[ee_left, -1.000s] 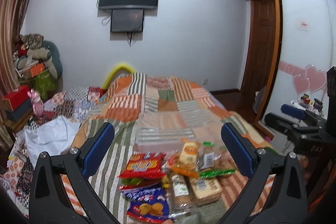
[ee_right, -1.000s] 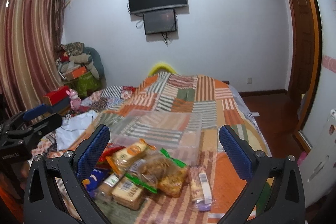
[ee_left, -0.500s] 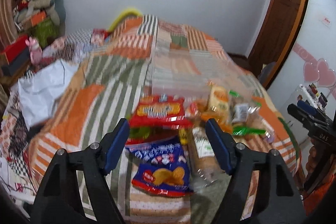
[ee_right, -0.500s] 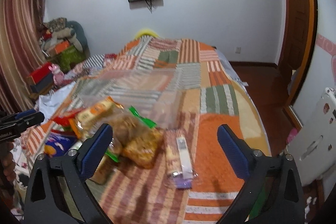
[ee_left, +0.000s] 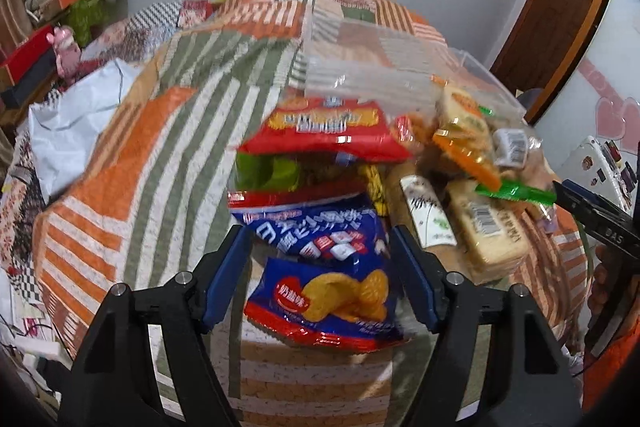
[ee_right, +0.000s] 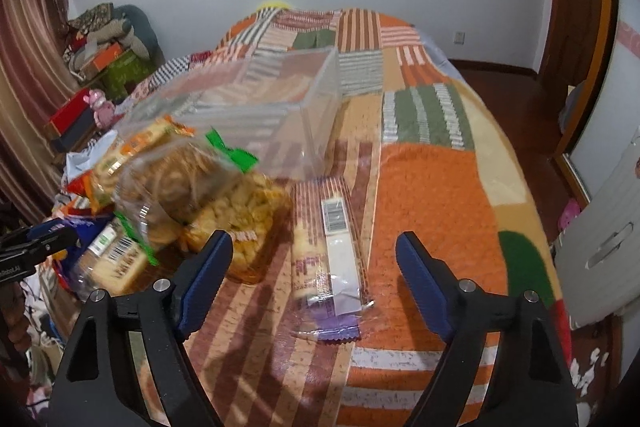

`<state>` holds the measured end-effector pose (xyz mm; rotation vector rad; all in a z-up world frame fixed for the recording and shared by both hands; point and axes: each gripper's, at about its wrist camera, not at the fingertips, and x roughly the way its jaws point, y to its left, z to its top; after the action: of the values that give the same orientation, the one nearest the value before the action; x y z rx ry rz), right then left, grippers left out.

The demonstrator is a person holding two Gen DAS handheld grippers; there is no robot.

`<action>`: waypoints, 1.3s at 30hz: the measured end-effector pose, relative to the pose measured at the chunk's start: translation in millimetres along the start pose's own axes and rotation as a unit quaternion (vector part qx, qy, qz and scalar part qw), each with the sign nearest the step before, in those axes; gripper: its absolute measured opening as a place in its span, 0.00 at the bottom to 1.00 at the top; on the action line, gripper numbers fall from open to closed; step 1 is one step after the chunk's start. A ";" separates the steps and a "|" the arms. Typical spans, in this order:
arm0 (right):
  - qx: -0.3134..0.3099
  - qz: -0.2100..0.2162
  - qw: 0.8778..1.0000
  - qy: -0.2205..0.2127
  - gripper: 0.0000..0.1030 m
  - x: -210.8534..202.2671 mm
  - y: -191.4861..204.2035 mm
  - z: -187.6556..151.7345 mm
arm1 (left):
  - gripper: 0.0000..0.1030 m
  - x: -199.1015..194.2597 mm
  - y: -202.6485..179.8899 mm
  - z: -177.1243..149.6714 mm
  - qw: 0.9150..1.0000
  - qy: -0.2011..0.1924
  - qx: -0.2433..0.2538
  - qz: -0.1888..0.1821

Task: Organize snacks
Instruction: 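Grasp the purple biscuit roll with the right tool while the left grasps the blue bag, then carry the biscuit roll into the box with the right tool while the left drops the blue bag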

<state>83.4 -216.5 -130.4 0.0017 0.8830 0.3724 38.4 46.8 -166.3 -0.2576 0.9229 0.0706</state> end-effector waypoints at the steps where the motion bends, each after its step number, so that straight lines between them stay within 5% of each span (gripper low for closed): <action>1: 0.000 0.001 1.000 0.006 0.77 3.3 -1.0 -1.1 | 0.70 2.1 0.5 -0.2 1.000 0.003 -0.001 -0.003; 9: 0.013 0.011 0.999 0.046 0.60 20.9 -7.1 -4.5 | 0.70 18.5 -0.2 -2.9 1.000 0.020 -0.005 -0.013; 16: 0.004 0.004 0.999 0.050 0.57 26.7 -5.7 -2.7 | 0.65 19.6 7.9 -6.3 0.999 0.023 -0.029 -0.039; 19: -0.003 0.000 0.998 0.056 0.42 29.1 -3.1 -1.7 | 0.62 18.2 9.8 -7.0 0.998 0.023 -0.036 -0.044; 28: 0.020 0.013 0.999 0.037 0.41 9.3 -11.1 -9.4 | 0.58 4.2 11.6 -10.8 0.998 0.016 -0.048 -0.043; 39: 0.032 0.012 0.999 -0.019 0.41 -29.9 -10.9 3.5 | 0.58 -45.2 6.2 -2.4 0.998 -0.048 -0.039 -0.026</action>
<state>72.3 -235.7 -107.3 0.0770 0.8584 0.3649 8.2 54.4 -133.0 -0.3478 0.8179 0.0701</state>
